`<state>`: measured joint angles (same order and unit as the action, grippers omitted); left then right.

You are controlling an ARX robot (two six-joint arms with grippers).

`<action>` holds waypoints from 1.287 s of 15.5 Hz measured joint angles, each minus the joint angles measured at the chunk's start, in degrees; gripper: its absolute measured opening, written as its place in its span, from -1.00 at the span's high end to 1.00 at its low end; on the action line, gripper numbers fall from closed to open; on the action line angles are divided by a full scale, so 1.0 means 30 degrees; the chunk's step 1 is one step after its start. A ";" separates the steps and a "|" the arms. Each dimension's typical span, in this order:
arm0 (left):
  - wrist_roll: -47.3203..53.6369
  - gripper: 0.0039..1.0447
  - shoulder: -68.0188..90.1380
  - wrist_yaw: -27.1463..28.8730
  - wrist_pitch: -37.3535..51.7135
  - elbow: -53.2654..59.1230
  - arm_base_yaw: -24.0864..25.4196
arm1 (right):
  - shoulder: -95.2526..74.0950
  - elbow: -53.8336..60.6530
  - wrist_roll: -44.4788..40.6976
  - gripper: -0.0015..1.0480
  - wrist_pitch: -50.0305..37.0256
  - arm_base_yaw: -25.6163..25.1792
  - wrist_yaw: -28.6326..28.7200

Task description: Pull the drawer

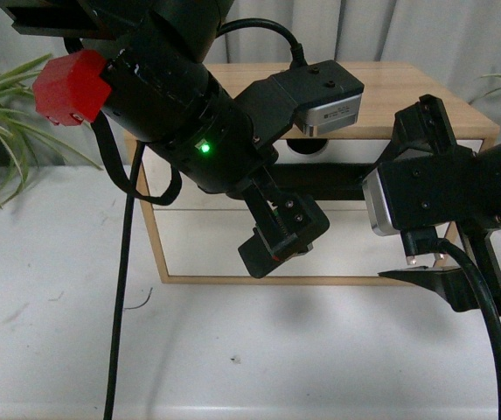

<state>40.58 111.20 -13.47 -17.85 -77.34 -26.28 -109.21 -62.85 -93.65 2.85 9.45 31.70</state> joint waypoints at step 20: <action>0.0255 -0.88 -0.2674 -0.1100 0.1880 0.4641 -0.0459 | 0.3155 0.5151 0.1479 -0.87 -0.1843 0.0102 -0.0080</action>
<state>41.34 103.18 -16.78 -12.21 -63.42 -27.66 -99.74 -47.40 -89.21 -2.68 9.76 31.46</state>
